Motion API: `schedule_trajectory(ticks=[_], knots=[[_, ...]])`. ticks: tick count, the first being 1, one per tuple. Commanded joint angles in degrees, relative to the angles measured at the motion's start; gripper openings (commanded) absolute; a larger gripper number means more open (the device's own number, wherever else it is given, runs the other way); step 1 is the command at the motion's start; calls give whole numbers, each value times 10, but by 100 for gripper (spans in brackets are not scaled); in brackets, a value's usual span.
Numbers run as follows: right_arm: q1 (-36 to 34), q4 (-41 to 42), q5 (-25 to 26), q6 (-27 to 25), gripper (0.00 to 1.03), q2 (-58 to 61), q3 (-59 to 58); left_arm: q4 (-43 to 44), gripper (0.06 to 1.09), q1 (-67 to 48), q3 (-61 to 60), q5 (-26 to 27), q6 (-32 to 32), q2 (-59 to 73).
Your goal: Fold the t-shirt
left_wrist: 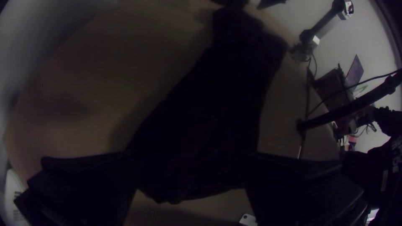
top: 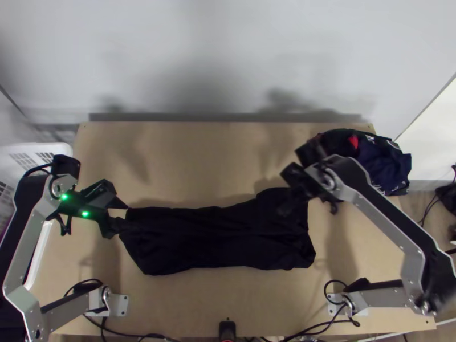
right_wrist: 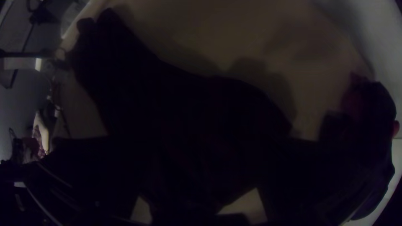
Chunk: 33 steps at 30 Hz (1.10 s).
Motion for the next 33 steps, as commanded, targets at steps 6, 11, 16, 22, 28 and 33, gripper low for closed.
schedule_trajectory(ticks=[6, 11, 16, 22, 28, 33], knots=[[59, 51, 23, -22, 87, 131, 82, 30, 104, -50, -23, 1, -25, -2], [67, 68, 51, -23, 87, 174, 99, 32, 104, -50, -25, 1, -28, -3], [71, 81, 72, -36, 78, 203, 86, 33, 104, -50, -31, 0, -28, -6], [70, 90, 104, -59, 78, 208, 53, 39, 104, -49, -45, 0, -26, -13], [67, 101, 125, -68, 66, 197, 44, 44, 104, -49, -51, -1, -25, -16], [62, 111, 124, -74, 42, 187, 52, 45, 104, -49, -50, -1, -24, -16]])
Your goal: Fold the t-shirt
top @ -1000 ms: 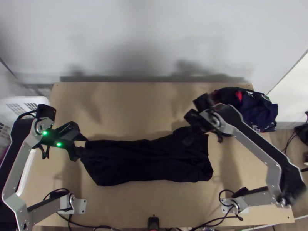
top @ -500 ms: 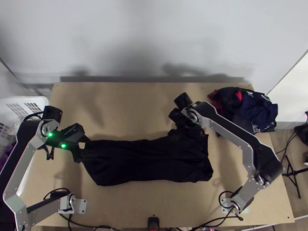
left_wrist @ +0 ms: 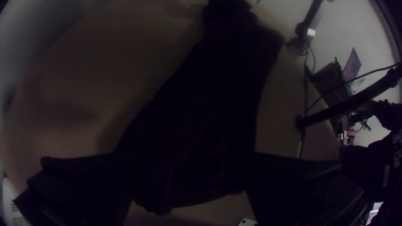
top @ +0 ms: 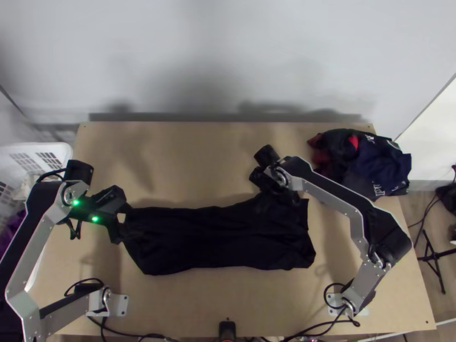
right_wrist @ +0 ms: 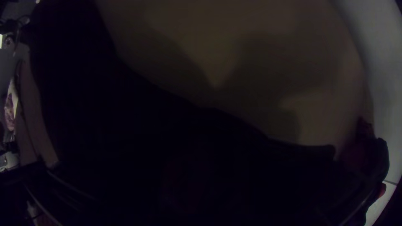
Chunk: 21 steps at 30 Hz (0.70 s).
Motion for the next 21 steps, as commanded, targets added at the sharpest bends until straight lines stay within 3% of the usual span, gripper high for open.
schedule_trajectory(ticks=[1, 8, 10, 14, 17, 21], knots=[[-4, 11, 8, -8, 39, -11, 2, 3, 104, 0, -2, -1, 3, -2], [-1, 13, 8, -6, 8, -62, -3, 3, 104, -9, -4, -1, 3, -2], [0, 13, 8, -6, 4, -76, -8, 6, 104, -26, -11, -1, 0, 0], [-1, 13, 8, -8, 5, -75, -27, 35, 104, -80, -23, -7, -30, 2], [0, 12, 8, -5, 28, -67, -35, 49, 104, -98, -19, -9, -49, 5], [0, 13, 8, 6, 35, -62, -19, 50, 104, -104, -17, -9, -56, 4]])
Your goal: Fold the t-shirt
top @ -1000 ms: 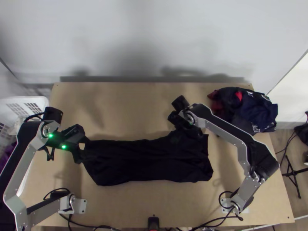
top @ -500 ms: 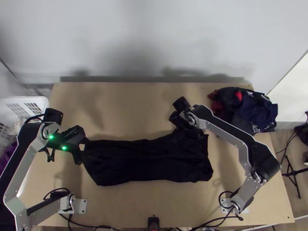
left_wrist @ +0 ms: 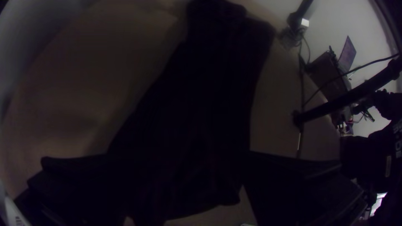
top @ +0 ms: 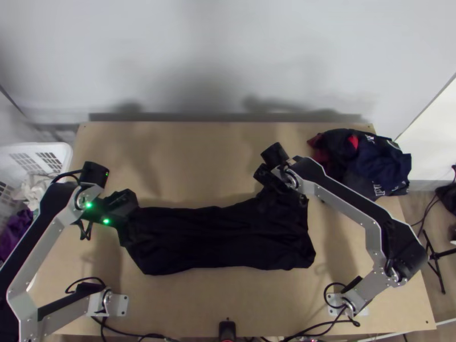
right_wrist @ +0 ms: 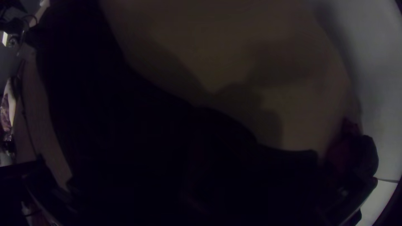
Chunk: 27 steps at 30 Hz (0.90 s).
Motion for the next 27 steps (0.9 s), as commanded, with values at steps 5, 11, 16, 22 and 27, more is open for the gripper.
schedule_trajectory(ticks=[5, 11, 16, 22, 27], knots=[[-5, 2, 0, 15, 41, 24, 24, 13, 104, -26, -2, -4, -20, -1], [-15, 3, -1, 15, 45, 59, 36, 12, 104, -25, -3, -4, -21, -3], [-14, 1, -1, 22, 48, 59, 34, 12, 104, -21, -3, -4, -22, -5], [-12, -6, -1, 29, 57, 61, 32, 11, 104, -21, 0, -4, -22, -6], [-7, -6, -3, 33, 32, 63, 28, 11, 104, -21, -2, -4, -24, -6]])
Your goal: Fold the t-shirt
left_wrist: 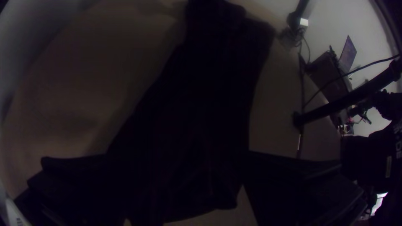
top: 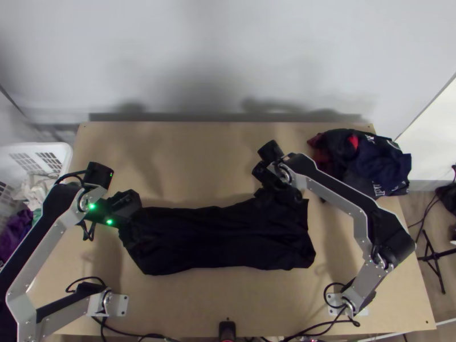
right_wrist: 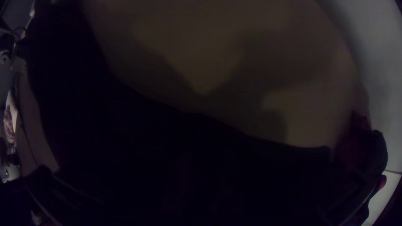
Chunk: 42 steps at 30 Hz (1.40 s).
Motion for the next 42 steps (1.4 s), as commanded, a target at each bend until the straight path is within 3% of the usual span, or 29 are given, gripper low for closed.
schedule_trajectory(ticks=[1, 3, 4, 11, 17, 25, 31, 38, 42], knots=[[5, -2, -6, 5, 27, 7, -7, -1, 104, 1, -1, 0, -2, -1], [7, -2, -8, 5, 16, 9, -11, -1, 104, 3, -3, 0, -2, -1], [7, 0, -9, 5, 3, 11, -11, 0, 104, 3, -4, -1, -2, -2], [-6, 1, -9, 24, 3, -11, -4, 0, 104, 0, -12, 0, -3, -6], [-4, 13, -9, 63, 3, -129, 8, 28, 104, -26, -34, 0, -14, 0], [17, 2, -22, 62, 3, -266, 3, 56, 104, -60, -33, 0, -33, 22], [77, -80, -43, 51, 3, -343, 25, 64, 104, -81, -28, -4, -40, 43], [124, -206, -81, -19, 3, -392, -160, 88, 104, -117, -28, -14, -64, 65], [140, -195, -69, -44, 7, -394, -286, 95, 104, -123, -25, -17, -70, 71]])
